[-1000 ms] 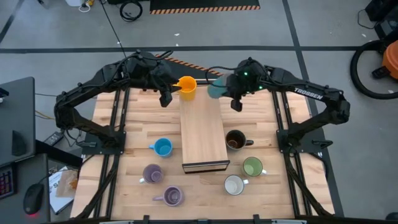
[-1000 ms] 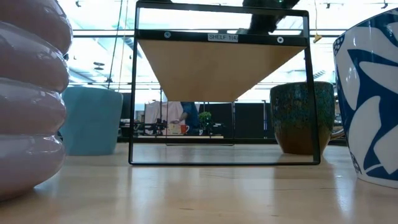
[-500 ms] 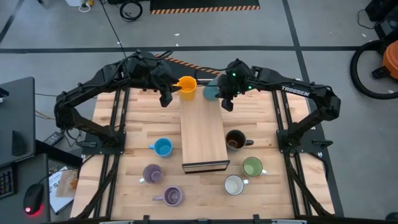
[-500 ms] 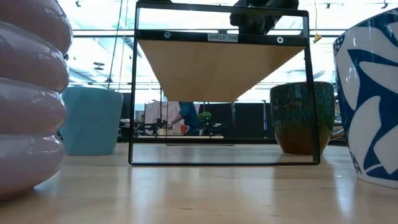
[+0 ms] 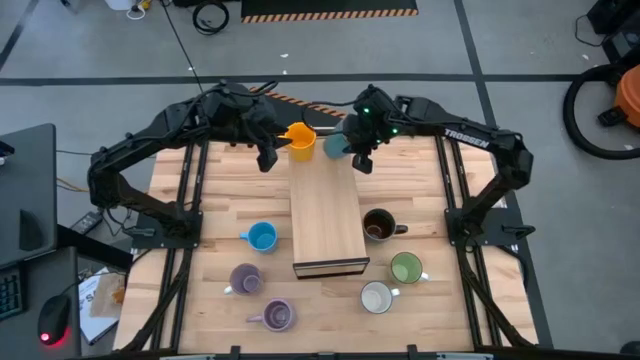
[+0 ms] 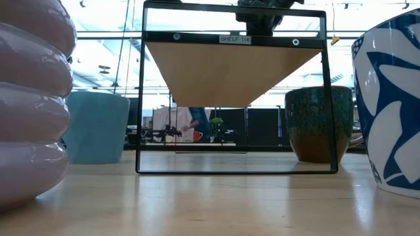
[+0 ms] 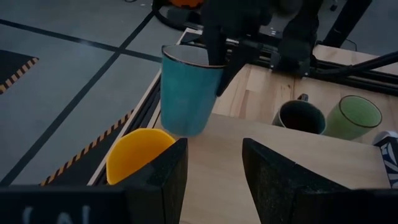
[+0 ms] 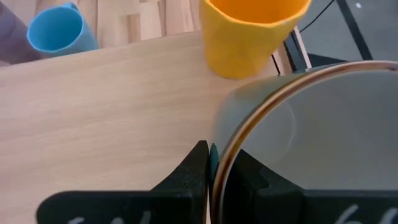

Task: Place coffee mugs
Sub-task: Put the blue mug on the shelf

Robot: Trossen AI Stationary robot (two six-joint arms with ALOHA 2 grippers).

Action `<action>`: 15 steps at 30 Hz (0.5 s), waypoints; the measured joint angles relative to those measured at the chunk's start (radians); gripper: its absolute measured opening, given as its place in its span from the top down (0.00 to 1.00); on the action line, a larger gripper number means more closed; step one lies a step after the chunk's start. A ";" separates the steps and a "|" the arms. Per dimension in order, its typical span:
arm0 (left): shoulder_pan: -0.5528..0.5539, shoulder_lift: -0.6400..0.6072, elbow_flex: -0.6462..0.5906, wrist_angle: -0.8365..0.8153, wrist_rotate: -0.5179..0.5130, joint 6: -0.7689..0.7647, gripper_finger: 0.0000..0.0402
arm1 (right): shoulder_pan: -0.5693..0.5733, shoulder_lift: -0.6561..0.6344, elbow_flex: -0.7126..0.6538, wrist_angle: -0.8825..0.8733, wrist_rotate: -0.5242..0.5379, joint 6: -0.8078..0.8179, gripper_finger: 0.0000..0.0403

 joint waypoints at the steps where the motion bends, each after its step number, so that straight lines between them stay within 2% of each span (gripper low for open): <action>1: 0.000 0.001 0.000 -0.001 0.000 0.000 0.60 | 0.003 0.019 0.029 -0.022 0.001 -0.009 0.90; 9: 0.000 0.002 0.000 -0.003 0.000 0.000 0.60 | 0.015 0.146 0.192 -0.180 0.052 -0.055 0.90; 12: 0.000 0.002 0.000 -0.004 0.000 -0.001 0.60 | 0.025 0.164 0.217 -0.199 0.091 -0.072 0.90; 15: 0.000 0.002 0.000 -0.005 0.000 -0.001 0.60 | 0.030 0.173 0.221 -0.202 0.080 -0.078 0.90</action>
